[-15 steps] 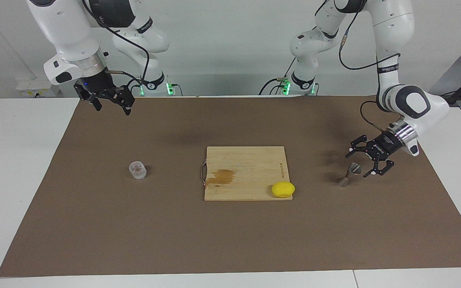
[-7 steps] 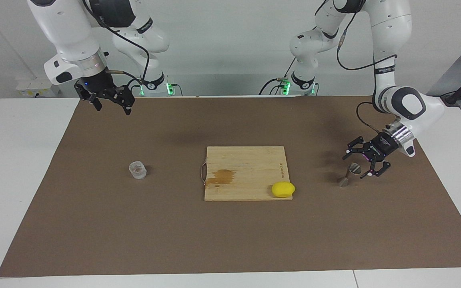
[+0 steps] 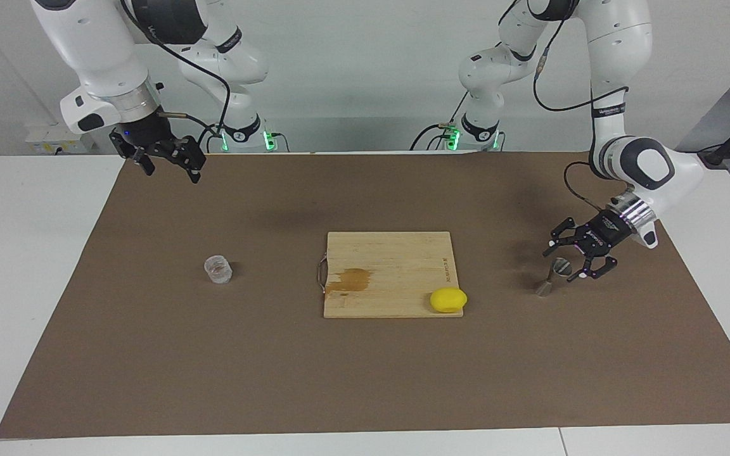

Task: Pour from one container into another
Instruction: 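Grasp the small dark metal cup with the left gripper, then carry the metal cup onto the cutting board while the right gripper opens, then release the metal cup on the board while the right gripper grasps the glass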

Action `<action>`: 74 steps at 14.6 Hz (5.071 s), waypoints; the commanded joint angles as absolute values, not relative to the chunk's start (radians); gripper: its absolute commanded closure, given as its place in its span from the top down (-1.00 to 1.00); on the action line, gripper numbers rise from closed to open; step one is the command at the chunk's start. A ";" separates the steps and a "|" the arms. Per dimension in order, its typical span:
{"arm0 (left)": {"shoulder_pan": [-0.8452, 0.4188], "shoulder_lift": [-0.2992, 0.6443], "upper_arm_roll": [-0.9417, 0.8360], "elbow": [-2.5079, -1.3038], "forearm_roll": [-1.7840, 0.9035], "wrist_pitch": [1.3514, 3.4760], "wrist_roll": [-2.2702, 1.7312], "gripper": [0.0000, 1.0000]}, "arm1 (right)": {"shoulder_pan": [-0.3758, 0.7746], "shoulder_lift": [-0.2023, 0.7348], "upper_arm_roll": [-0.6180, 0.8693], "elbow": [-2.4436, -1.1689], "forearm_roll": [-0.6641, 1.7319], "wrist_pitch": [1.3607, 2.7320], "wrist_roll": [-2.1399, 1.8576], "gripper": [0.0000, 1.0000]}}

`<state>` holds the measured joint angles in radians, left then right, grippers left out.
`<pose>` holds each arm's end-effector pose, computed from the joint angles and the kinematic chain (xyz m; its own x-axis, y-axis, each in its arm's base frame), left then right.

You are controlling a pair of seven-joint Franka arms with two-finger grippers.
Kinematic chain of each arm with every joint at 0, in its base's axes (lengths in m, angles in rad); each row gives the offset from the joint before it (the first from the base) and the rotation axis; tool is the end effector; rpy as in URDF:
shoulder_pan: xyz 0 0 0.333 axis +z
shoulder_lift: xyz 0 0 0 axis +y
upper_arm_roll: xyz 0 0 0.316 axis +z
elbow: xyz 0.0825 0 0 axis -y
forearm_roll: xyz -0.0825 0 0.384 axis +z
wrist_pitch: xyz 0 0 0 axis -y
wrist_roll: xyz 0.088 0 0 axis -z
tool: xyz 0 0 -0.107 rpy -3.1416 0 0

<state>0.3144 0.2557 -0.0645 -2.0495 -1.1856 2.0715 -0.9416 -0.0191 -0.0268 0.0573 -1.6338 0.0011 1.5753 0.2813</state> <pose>0.5761 0.0987 0.3223 -0.1835 0.5228 -0.8324 0.9237 0.3815 0.0360 0.5449 0.0214 0.6099 0.9701 -0.2408 -0.0304 -0.2406 -0.9706 0.0092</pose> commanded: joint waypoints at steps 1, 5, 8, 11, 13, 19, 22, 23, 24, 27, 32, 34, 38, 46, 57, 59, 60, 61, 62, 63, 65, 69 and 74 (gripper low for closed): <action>0.296 0.227 -0.055 -2.082 -1.209 2.089 -0.953 -1.00 | -0.028 -0.049 0.061 -1.658 0.000 1.582 0.273 0.99; 0.293 0.230 -0.057 -2.046 -1.209 2.017 -0.979 -1.00 | -0.028 -0.045 0.061 -1.663 0.000 1.606 0.368 0.93; 0.250 0.218 -0.055 -2.007 -1.203 1.967 -1.060 -1.00 | -0.032 -0.037 0.060 -1.663 0.000 1.605 0.474 0.94; 0.169 0.167 -0.055 -2.003 -1.201 1.968 -1.106 -1.00 | -0.028 -0.015 0.061 -1.664 0.000 1.597 0.622 0.94; 0.095 0.131 -0.055 -2.005 -1.203 1.982 -1.132 -1.00 | -0.026 -0.003 0.061 -1.661 0.000 1.604 0.710 0.94; -0.164 0.110 -0.066 -2.003 -1.325 2.256 -1.269 -1.00 | -0.072 0.040 0.061 -1.687 0.055 1.686 0.842 0.94; -0.348 0.132 -0.066 -2.005 -1.481 2.523 -1.269 -1.00 | -0.130 0.080 0.060 -1.709 0.155 1.687 0.845 0.94; -0.397 0.144 -0.066 -2.002 -1.541 2.596 -1.267 -1.00 | -0.146 0.100 0.060 -1.715 0.167 1.689 0.845 0.94; -0.441 0.147 -0.066 -2.000 -1.586 2.658 -1.264 -1.00 | -0.162 0.118 0.061 -1.724 0.181 1.690 0.845 0.94; -0.553 0.190 -0.066 -1.987 -1.661 2.773 -1.259 -1.00 | -0.208 0.126 0.060 -1.822 0.261 1.770 0.871 0.94; -0.629 0.299 -0.066 -1.902 -1.677 2.826 -1.256 -1.00 | -0.264 0.126 0.060 -1.965 0.356 1.968 0.953 0.94; -0.637 0.301 -0.066 -1.899 -1.693 2.827 -1.253 -1.00 | -0.284 0.127 0.060 -2.014 0.415 2.031 0.971 0.95; -0.657 0.339 -0.066 -1.881 -1.695 2.844 -1.246 -1.00 | -0.296 0.156 0.060 -2.046 0.521 2.101 1.075 0.97; -0.655 0.351 -0.064 -1.884 -1.692 2.842 -1.158 -0.53 | -0.314 0.163 0.060 -2.173 0.825 2.253 1.049 0.97; -0.632 0.226 -0.057 -1.940 -1.629 2.673 -1.164 1.00 | -0.244 0.167 0.061 -2.327 1.196 2.364 0.875 0.92; -0.574 0.206 -0.055 -1.948 -1.554 2.564 -1.167 1.00 | -0.238 0.166 0.061 -2.335 1.242 2.368 0.865 0.92; -0.545 0.199 -0.054 -1.944 -1.490 2.504 -1.170 1.00 | -0.236 0.166 0.061 -2.335 1.255 2.375 0.867 0.93; -0.516 0.198 -0.054 -1.936 -1.420 2.444 -1.173 1.00 | -0.236 0.164 0.061 -2.336 1.273 2.378 0.865 0.93; -0.491 0.198 -0.052 -1.930 -1.352 2.387 -1.183 1.00 | -0.236 0.164 0.061 -2.338 1.279 2.379 0.865 0.93; -0.465 0.198 -0.051 -1.918 -1.288 2.326 -1.184 1.00 | -0.236 0.164 0.061 -2.339 1.279 2.381 0.848 0.93; -0.404 0.202 -0.052 -1.861 -1.116 2.188 -1.184 1.00 | -0.223 0.166 0.061 -2.349 1.281 2.420 0.828 0.92; -0.339 0.207 -0.054 -1.744 -0.618 2.014 -1.177 1.00 | -0.215 0.166 0.061 -2.349 1.328 2.431 0.841 0.93; -0.283 0.169 -0.054 -1.727 -0.271 1.990 -1.126 1.00 | -0.192 0.170 0.061 -2.347 1.368 2.456 0.865 0.94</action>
